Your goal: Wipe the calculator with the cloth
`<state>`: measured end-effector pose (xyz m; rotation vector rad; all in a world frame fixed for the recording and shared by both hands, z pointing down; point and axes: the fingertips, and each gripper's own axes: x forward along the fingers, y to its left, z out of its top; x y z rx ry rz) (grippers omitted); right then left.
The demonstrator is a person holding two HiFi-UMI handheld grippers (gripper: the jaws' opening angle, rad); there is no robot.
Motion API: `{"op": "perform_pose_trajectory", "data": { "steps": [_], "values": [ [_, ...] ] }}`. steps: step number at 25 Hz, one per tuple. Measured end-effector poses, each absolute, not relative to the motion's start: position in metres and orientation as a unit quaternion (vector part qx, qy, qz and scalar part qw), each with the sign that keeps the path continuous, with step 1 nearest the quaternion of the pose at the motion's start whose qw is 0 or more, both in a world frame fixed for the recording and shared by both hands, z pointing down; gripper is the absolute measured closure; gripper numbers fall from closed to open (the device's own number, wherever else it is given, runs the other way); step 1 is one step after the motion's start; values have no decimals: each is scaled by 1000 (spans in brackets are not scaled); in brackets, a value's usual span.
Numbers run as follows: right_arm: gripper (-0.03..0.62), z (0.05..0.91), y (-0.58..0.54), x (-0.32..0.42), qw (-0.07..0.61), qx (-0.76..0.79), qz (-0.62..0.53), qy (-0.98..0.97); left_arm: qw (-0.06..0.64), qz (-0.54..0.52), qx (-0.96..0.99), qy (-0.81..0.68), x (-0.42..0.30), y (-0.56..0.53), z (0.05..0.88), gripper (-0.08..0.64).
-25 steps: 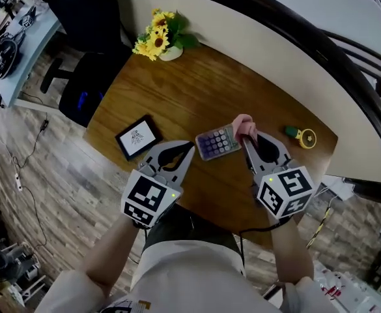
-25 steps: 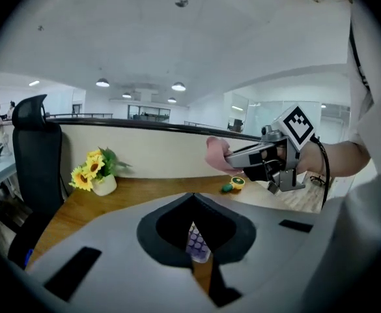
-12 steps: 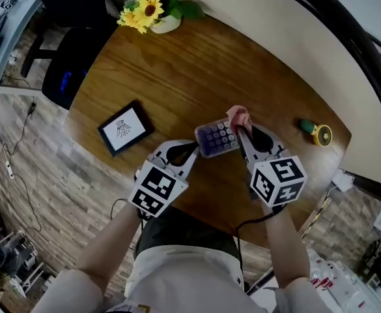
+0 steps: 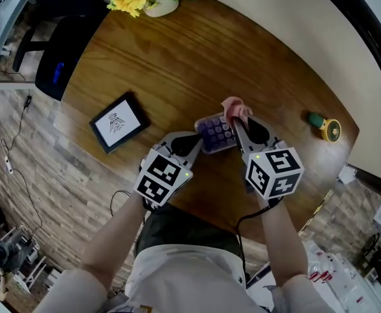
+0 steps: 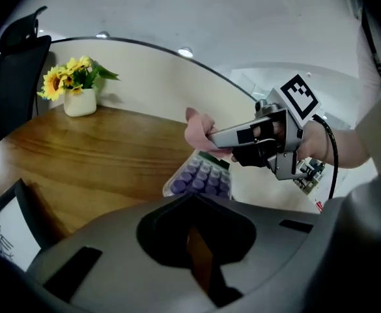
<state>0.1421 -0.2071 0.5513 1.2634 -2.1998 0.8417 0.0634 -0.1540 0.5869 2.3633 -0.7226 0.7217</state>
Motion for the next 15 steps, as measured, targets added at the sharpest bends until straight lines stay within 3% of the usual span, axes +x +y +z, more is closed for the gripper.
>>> {"op": "perform_pose_trajectory", "data": {
  "steps": [15],
  "values": [
    [551, 577, -203, 127, 348, 415, 222, -811, 275, 279, 866, -312, 62, -155, 591, 558]
  ]
}}
